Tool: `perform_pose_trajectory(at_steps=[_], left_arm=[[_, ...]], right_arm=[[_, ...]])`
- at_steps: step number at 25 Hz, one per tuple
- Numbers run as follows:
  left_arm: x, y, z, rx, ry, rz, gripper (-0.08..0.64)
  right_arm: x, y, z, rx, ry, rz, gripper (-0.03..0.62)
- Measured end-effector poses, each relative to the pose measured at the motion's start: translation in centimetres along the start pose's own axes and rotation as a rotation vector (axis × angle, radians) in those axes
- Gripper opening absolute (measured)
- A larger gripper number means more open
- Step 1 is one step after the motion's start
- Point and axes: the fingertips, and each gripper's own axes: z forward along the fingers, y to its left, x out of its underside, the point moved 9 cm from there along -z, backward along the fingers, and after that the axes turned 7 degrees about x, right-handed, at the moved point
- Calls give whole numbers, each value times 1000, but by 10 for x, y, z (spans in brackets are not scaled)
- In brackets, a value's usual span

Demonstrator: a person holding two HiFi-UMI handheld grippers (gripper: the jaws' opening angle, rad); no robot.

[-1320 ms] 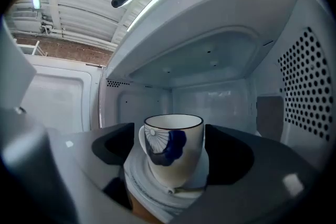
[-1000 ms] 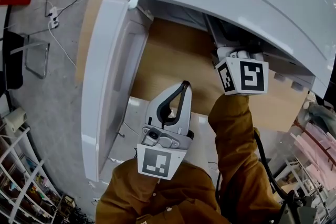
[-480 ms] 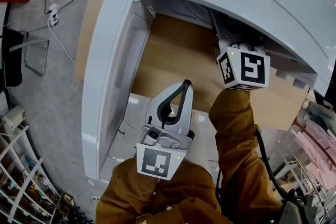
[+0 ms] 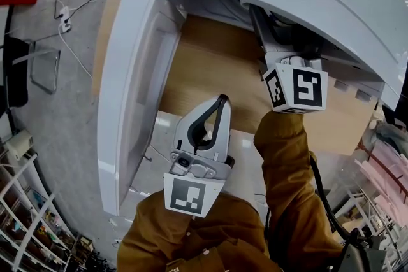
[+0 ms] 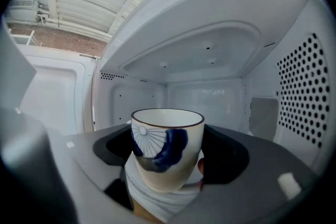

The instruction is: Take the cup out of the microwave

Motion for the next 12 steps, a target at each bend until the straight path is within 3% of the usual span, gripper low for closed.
perform_pose_trajectory(at_steps=[12], left_arm=[[-4,-5,2,5,-6,17,5]], right_arm=[[-12,-6,-53,10,-14,69,394]])
